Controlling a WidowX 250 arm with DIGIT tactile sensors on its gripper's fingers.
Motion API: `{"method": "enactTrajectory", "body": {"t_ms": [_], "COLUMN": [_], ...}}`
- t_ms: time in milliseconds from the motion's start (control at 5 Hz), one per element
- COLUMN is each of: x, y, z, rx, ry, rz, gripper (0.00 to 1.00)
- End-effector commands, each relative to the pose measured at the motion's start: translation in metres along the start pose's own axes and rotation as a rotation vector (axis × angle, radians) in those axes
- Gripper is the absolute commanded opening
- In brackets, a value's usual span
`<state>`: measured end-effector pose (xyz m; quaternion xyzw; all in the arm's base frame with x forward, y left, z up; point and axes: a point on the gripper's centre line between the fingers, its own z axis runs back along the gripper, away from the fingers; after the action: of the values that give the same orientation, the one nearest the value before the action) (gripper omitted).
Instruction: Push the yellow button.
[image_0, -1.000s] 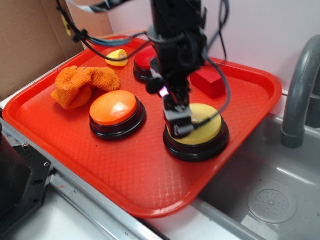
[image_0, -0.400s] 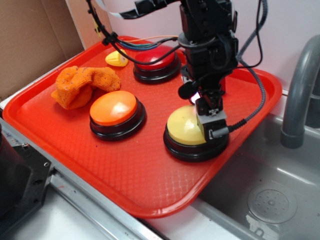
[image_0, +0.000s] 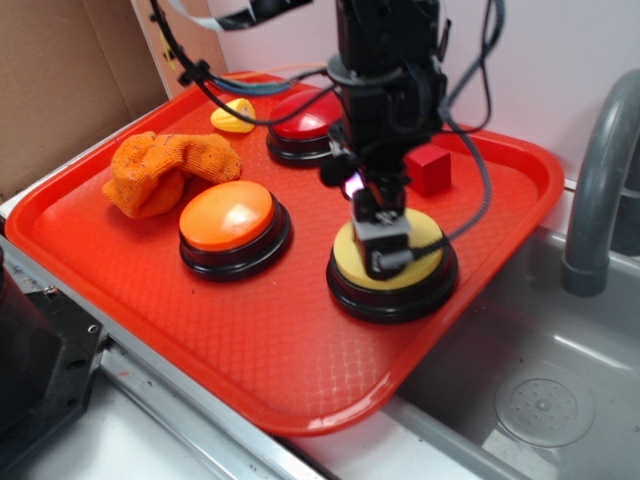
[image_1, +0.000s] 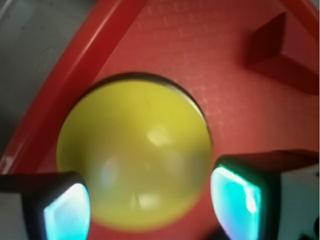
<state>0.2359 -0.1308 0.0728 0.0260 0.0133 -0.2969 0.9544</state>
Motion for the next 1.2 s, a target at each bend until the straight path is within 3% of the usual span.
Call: {"method": "enactTrajectory", "body": {"t_ms": [0, 200, 400, 1000], "x": [-0.001, -0.022, -0.022, -0.029], "y": [-0.002, -0.009, -0.01, -0.013], "z": [0.055, 0.091, 0.092, 0.11], "rx": [0.074, -0.04, -0.05, -0.008], "ry": [-0.078, -0.136, -0.149, -0.178], "rz": [-0.048, 0.032, 0.029, 0.029], "gripper": [1.0, 1.0, 1.0, 1.0]}}
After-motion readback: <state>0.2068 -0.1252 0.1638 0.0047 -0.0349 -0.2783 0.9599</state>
